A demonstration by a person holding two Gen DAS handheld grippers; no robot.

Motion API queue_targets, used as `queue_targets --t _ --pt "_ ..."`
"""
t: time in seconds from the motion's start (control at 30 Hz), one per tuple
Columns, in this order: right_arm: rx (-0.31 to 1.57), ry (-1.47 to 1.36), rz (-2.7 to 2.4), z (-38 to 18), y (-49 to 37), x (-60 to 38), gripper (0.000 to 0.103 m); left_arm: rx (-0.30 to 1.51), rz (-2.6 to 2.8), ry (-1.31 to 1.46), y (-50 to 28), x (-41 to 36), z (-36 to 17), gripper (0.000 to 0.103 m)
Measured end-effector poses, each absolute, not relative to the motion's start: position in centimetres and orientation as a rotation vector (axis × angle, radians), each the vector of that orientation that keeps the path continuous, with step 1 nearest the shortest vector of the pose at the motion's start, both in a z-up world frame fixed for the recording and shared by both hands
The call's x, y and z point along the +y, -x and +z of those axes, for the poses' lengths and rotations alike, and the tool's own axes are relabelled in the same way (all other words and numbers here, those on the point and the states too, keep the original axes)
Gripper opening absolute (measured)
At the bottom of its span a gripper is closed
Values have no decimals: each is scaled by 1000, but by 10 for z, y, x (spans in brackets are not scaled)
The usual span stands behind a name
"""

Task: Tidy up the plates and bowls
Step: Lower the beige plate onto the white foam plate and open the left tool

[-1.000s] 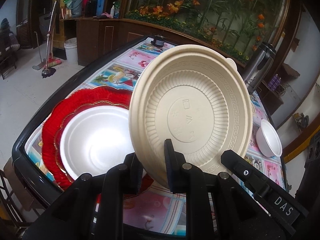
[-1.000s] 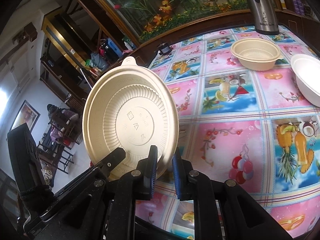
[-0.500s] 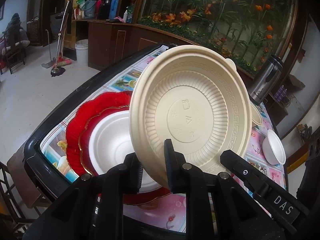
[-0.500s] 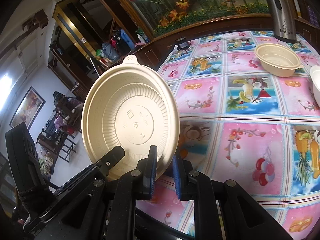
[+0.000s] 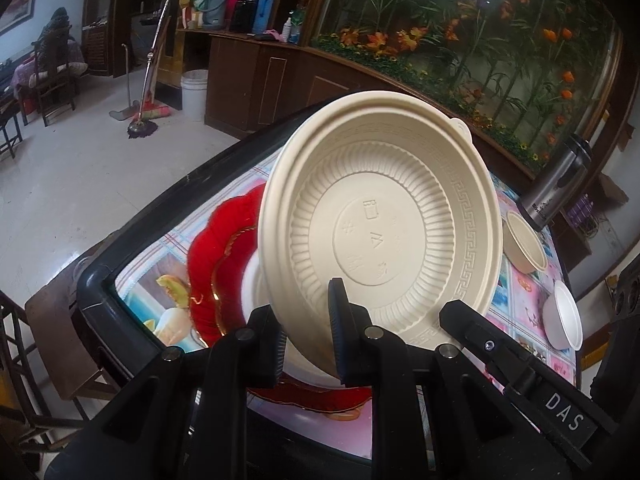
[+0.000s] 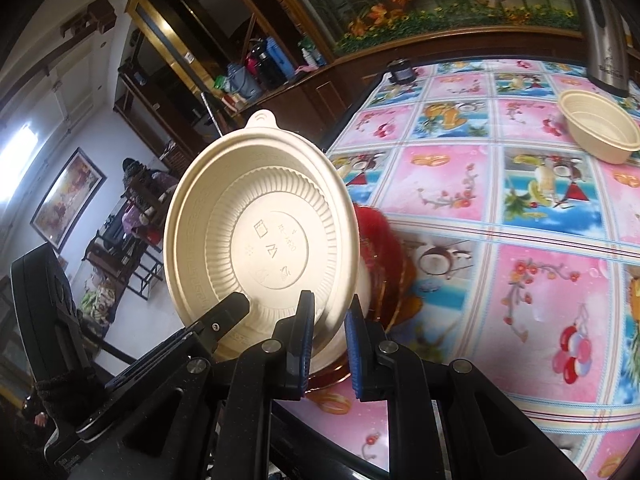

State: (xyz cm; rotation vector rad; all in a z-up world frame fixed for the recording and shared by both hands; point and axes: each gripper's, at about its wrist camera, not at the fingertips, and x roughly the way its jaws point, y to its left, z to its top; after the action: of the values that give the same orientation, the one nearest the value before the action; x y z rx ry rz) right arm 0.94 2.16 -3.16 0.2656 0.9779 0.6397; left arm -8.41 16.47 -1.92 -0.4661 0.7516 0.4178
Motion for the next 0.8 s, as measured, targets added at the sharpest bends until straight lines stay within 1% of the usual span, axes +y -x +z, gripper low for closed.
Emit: queue_targets --t 0.8 --pt "1043 -154 634 -27 -13 46 15 850 366 484 79 181 -23 19"
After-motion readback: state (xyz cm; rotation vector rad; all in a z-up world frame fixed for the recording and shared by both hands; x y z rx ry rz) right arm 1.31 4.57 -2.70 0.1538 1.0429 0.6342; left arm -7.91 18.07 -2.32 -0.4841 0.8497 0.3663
